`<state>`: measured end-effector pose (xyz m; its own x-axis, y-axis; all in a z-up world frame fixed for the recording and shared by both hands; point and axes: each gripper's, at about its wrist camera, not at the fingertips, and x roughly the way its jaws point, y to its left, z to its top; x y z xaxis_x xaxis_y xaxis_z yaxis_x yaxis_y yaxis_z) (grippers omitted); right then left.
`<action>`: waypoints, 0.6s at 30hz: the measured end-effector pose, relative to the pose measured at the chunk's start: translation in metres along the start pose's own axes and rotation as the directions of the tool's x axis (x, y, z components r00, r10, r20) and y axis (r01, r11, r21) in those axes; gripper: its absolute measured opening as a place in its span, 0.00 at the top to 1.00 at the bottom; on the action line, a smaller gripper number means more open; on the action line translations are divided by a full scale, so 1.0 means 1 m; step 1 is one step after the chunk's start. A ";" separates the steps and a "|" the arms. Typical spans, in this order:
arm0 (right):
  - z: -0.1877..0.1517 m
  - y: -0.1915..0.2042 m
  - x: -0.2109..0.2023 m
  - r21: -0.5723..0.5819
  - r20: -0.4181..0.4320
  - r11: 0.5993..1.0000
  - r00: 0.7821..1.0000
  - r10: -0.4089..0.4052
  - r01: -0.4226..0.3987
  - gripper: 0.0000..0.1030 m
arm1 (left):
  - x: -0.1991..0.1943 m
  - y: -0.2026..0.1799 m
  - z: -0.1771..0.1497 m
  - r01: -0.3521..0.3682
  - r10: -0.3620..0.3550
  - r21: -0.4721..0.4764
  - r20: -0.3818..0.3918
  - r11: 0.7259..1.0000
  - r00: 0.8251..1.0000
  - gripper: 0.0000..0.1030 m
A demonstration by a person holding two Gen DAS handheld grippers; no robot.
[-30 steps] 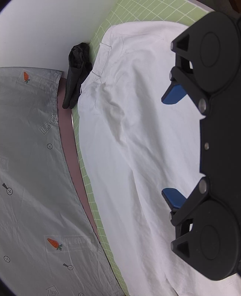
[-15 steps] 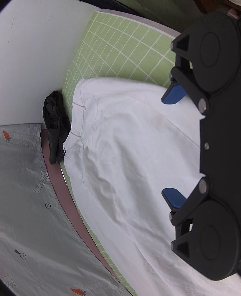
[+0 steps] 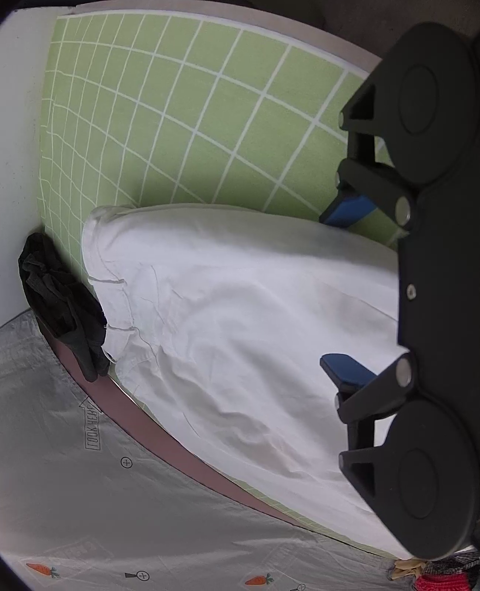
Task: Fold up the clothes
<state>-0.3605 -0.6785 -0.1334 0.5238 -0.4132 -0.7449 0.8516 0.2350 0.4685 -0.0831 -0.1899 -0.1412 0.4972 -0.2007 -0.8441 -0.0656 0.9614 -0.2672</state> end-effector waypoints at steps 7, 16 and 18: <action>0.002 -0.006 0.002 0.085 -0.108 0.989 0.986 0.130 -0.121 0.28 | -0.004 -0.035 -0.035 0.071 -0.071 -0.024 -0.035 0.997 0.997 0.23; 0.011 -0.023 -0.005 0.111 -0.098 0.981 0.981 0.169 -0.158 0.38 | -0.004 -0.057 -0.072 0.149 -0.150 -0.013 -0.091 0.989 0.985 0.22; 0.018 -0.031 -0.010 0.100 -0.071 0.986 0.988 0.140 -0.133 0.38 | -0.006 -0.063 -0.079 0.149 -0.148 0.017 -0.077 0.989 0.986 0.22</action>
<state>-0.3922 -0.6974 -0.1322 0.6379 -0.3128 -0.7037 0.7684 0.1983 0.6084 -0.1502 -0.2646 -0.1558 0.4335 -0.3543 -0.8286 0.0242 0.9237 -0.3823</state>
